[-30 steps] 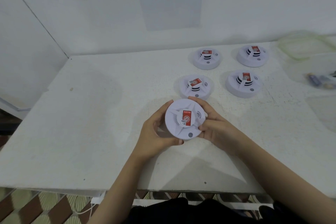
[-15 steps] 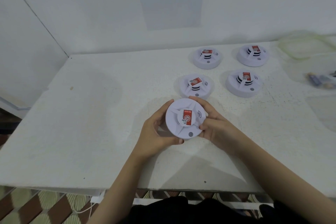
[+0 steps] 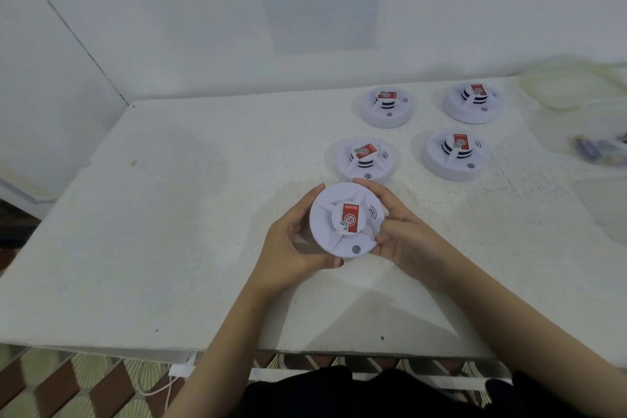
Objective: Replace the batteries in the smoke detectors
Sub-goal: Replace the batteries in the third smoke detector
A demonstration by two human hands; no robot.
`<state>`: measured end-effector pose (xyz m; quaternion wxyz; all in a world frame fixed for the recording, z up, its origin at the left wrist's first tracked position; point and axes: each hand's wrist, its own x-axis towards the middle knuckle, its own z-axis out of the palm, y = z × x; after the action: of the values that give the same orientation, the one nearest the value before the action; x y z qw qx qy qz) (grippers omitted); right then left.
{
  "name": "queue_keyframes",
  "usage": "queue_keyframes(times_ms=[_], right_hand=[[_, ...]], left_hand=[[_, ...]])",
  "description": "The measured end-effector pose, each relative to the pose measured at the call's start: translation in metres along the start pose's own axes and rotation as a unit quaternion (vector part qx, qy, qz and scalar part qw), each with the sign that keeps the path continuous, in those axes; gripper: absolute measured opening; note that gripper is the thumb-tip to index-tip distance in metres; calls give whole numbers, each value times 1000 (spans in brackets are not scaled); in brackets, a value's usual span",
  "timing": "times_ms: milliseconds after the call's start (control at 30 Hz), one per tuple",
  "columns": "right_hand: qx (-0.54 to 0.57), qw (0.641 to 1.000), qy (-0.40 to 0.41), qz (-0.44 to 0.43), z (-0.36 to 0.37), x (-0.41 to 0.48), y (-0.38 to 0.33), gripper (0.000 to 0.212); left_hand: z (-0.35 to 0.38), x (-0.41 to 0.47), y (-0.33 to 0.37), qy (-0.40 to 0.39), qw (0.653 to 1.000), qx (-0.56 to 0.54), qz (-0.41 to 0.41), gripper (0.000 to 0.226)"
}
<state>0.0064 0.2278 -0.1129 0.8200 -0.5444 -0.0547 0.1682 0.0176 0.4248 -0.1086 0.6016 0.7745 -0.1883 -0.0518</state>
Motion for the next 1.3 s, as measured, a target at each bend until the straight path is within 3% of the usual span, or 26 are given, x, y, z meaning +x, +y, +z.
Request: queue_keyframes(times_ms=[1300], right_hand=[[24, 999, -23, -10, -4, 1, 1, 66]], left_hand=[[-1, 0, -7, -5, 999, 27, -16, 93]])
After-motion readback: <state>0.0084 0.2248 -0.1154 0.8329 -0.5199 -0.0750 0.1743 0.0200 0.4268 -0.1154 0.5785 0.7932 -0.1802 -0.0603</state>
